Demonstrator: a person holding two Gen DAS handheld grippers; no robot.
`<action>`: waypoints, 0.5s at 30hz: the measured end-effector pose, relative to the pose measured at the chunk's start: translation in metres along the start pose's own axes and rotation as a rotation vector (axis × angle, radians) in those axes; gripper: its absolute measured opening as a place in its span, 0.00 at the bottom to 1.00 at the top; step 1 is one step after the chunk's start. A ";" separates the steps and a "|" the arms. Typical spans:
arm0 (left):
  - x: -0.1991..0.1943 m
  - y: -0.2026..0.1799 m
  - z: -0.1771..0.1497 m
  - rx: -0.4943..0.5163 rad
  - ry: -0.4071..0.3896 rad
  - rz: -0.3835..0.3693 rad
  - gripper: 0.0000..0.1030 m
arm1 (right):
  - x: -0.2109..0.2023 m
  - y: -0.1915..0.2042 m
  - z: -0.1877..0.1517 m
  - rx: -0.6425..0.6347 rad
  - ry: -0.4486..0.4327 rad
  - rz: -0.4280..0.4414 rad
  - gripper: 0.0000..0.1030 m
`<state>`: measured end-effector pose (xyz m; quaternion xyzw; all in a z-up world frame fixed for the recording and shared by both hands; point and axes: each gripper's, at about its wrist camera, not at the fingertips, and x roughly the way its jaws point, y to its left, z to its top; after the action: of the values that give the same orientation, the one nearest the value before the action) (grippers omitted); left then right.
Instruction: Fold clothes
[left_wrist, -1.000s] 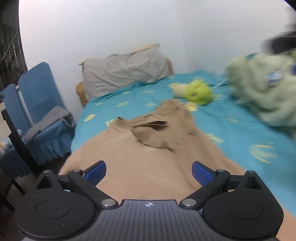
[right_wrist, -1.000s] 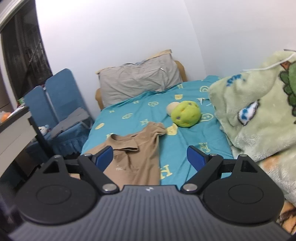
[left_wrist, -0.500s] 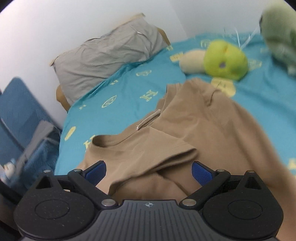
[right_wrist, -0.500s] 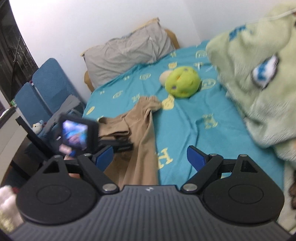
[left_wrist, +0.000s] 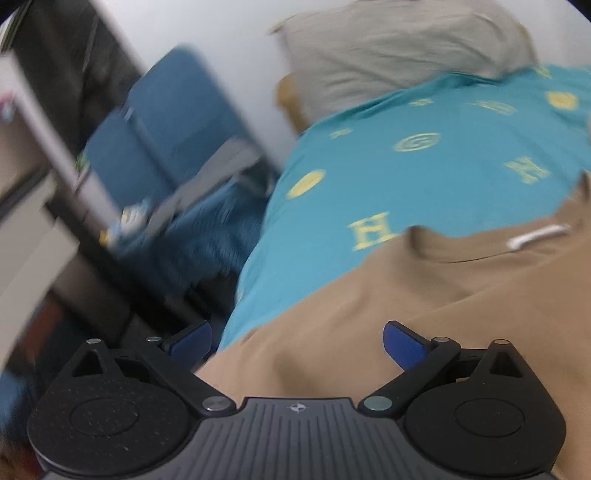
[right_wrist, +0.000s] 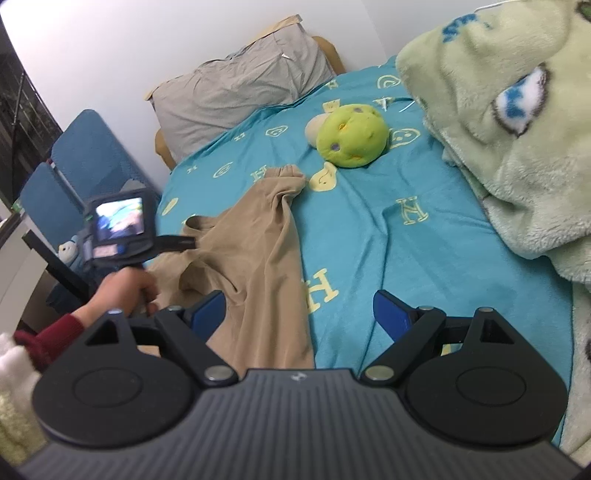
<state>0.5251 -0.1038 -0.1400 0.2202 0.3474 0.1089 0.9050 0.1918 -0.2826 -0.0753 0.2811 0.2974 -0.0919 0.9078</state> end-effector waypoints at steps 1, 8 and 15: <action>-0.003 0.009 -0.002 -0.041 0.021 -0.032 0.98 | -0.001 0.000 0.000 0.002 0.001 0.001 0.85; -0.047 0.029 -0.020 -0.255 0.052 -0.345 0.99 | -0.008 0.003 0.000 -0.007 -0.002 0.022 0.85; -0.062 -0.031 -0.040 -0.120 0.083 -0.287 0.99 | 0.002 -0.001 -0.003 -0.003 0.023 -0.015 0.85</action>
<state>0.4540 -0.1396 -0.1449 0.1093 0.4050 0.0080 0.9077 0.1911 -0.2814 -0.0789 0.2784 0.3098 -0.0948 0.9042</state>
